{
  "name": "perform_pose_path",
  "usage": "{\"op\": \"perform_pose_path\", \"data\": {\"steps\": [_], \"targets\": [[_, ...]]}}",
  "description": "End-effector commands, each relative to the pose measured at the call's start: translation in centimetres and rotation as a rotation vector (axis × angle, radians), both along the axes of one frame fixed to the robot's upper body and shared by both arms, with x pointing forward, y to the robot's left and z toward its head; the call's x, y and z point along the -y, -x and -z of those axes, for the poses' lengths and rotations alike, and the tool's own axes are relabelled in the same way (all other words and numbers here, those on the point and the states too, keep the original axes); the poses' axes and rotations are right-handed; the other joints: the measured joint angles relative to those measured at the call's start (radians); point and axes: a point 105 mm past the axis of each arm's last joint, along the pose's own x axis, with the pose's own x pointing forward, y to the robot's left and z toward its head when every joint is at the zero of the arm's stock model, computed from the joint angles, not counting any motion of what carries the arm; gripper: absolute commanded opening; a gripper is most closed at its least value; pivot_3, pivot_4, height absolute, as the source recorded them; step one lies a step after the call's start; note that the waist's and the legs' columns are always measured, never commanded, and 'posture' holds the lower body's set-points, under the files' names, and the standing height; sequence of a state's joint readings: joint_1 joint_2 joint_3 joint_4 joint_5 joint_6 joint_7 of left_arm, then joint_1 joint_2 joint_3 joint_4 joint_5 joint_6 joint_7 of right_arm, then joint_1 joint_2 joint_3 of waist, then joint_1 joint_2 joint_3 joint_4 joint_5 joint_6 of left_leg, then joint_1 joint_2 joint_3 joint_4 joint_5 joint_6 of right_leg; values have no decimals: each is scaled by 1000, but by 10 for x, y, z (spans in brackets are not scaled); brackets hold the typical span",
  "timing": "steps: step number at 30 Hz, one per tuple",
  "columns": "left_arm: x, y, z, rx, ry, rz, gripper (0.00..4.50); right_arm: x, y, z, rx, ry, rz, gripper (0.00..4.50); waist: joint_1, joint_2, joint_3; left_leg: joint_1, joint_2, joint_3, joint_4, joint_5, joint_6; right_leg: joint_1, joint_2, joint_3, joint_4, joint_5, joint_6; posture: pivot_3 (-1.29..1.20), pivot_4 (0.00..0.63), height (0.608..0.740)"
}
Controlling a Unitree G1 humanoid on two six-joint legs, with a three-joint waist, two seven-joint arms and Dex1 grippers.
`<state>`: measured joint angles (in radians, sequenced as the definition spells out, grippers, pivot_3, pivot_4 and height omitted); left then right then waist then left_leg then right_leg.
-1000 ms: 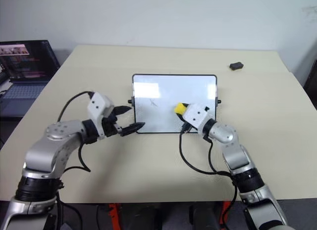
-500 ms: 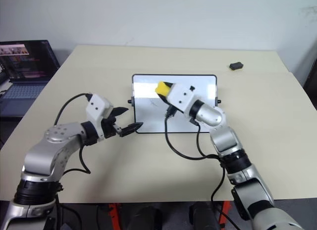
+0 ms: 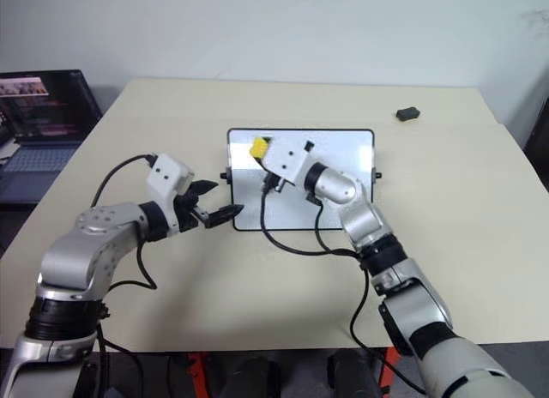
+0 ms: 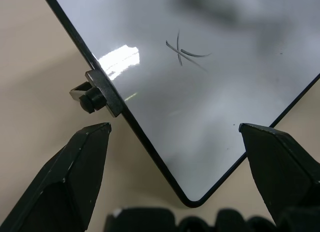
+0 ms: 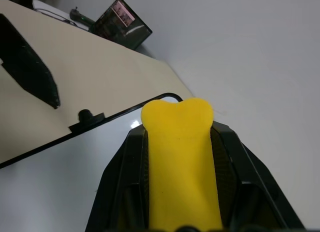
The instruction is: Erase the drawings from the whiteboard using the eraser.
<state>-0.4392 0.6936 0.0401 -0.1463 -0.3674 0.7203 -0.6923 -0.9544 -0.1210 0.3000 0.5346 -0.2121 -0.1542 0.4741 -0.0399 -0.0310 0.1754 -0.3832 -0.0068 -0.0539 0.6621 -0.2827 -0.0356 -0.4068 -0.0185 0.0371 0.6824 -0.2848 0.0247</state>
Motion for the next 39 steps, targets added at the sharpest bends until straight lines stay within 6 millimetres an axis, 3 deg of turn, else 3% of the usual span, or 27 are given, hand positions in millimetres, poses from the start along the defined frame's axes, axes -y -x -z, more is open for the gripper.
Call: {"op": "perform_pose_path", "data": {"steps": [1, 5, 13, 17, 20, 22, 25, 30, 33, 39], "targets": [[1, -1, -7, 17, -20, 15, 4500, -10, -13, -9, 22, 15, 43, 1274, -2, 0, 0, 0, 0, 0, 0, 0, 0, 0, 0, 0, 0, 0, 0, 0, 150, 740], [4, 1, -3, 0, -19, 36, 4500, -13, -26, 12, -49, 99, 87, 1274, -6, 0, 0, 0, 0, 0, 0, 0, 0, 0, 0, 0, 0, 0, 0, 0, 150, 740], [7, 14, 3, -34, -7, 83, 4500, -10, -24, 63, -193, 252, 69, 1274, -17, 0, 0, 2, 0, 0, 0, 0, 0, 1, 0, 1, 2, 0, 0, 0, 150, 740], [4, 18, 6, -46, -4, 76, 4500, 8, -17, 111, -239, 464, 71, 1273, -16, 0, -4, 4, 0, 0, 1, 0, 0, 2, 0, 1, 6, 0, 0, 0, 150, 740], [2, 18, 8, -52, -8, 73, 4500, 6, -7, 126, -300, 496, 32, 1273, -16, 0, -4, 12, 0, 0, 0, 0, 0, 9, 0, 1, 7, 0, 0, 0, 150, 740], [2, 18, 8, -53, -8, 70, 4500, 5, -2, 130, -321, 506, 11, 1273, -16, 1, -4, 26, 0, -1, -1, 0, 0, 23, 0, 0, 5, 0, -1, 0, 150, 740], [1, 18, 9, -54, -10, 70, 4500, 1, -1, 118, -289, 474, -4, 1273, -16, 2, -3, 33, 0, -1, -1, 0, 1, 30, 0, 0, 3, -1, 0, 0, 150, 740], [1, 19, 10, -52, -12, 69, 4500, -15, 7, 59, -134, 309, -64, 1273, -13, 2, -1, 33, 0, -2, -1, 1, 1, 33, 1, 0, 0, 0, 0, 0, 150, 740], [0, 21, 11, -50, -14, 70, 4500, -18, 19, 26, -47, 204, -104, 1272, -12, 2, -2, 17, 0, -3, 0, 1, 0, 17, 0, -1, 1, 1, 0, 0, 150, 740], [1, 24, 13, -50, -20, 82, 4500, -3, 11, 3, 22, 110, -16, 1272, -16, 1, -3, -11, 0, -1, 0, 2, -4, -10, 0, 0, 0, 1, 0, 0, 150, 740]]}}
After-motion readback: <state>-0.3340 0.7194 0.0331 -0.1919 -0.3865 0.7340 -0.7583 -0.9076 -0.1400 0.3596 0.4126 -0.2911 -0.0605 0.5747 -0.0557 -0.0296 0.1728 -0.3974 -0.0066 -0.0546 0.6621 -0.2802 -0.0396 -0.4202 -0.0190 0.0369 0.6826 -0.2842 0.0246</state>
